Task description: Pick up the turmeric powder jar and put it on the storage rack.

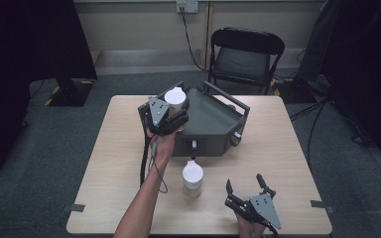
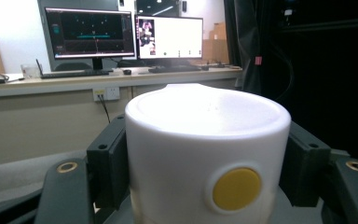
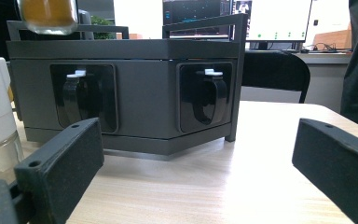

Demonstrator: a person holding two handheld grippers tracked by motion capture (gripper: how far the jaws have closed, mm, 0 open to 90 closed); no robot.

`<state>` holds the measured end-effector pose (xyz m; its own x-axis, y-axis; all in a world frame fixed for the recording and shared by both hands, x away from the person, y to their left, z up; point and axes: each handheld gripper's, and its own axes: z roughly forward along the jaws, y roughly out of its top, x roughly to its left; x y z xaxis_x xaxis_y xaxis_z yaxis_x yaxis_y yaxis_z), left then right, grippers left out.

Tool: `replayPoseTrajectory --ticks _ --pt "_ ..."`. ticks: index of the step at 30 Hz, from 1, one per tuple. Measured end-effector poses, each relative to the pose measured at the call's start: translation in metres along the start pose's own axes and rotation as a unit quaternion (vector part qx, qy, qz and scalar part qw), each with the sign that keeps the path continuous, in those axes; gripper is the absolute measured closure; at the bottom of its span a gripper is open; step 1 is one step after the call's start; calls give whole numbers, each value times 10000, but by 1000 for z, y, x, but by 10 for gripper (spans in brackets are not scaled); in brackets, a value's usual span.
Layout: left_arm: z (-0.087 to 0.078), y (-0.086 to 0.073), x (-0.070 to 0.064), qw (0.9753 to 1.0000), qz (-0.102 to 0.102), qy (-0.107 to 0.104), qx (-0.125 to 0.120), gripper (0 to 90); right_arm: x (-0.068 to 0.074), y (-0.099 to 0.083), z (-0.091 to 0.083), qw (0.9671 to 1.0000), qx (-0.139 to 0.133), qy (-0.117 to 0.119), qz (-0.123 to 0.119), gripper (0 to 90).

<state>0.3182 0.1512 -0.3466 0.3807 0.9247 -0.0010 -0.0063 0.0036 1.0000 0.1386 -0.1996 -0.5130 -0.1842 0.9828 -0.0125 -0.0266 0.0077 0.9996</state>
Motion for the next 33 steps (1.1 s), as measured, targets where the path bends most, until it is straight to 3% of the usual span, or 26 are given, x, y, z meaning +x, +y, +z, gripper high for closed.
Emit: replayPoseTrajectory --ticks 13,33 --pt "13 -14 -1 9997 -13 81 231 308 0 0 0 10000 1 -1 -1 8" --pt "12 -13 1 9993 -208 120 290 304 0 0 0 10000 -1 -8 -1 8"
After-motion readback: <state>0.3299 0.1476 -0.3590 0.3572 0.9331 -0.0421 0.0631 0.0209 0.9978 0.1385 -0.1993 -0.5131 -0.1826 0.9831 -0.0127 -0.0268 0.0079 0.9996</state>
